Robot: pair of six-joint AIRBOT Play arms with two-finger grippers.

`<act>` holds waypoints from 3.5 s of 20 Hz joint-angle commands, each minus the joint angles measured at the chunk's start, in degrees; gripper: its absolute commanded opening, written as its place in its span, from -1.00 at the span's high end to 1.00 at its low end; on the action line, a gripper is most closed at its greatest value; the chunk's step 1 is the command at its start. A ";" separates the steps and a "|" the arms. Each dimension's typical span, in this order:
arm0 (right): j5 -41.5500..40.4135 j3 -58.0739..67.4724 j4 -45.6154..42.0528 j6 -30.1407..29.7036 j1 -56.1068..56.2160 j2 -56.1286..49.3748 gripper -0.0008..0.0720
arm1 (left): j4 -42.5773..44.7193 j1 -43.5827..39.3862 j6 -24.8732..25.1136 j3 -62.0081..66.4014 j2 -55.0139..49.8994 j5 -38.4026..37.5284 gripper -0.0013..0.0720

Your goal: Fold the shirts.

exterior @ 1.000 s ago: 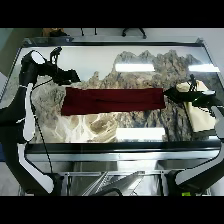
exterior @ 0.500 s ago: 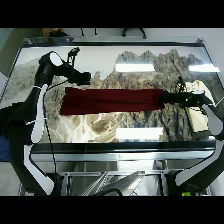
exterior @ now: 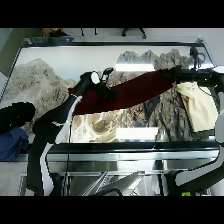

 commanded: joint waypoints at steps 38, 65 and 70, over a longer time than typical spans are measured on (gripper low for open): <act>-27.87 2.25 -6.62 -4.26 30.45 -2.95 -0.77 | -12.92 41.05 9.66 -42.10 85.81 -6.97 0.91; -7.34 8.11 16.59 -7.02 17.73 -16.87 0.92 | -14.82 28.76 10.25 -42.07 71.73 -10.64 0.91; -19.06 13.03 21.29 -3.26 5.38 -10.23 0.92 | -14.75 27.08 10.27 -42.10 72.61 -10.05 0.91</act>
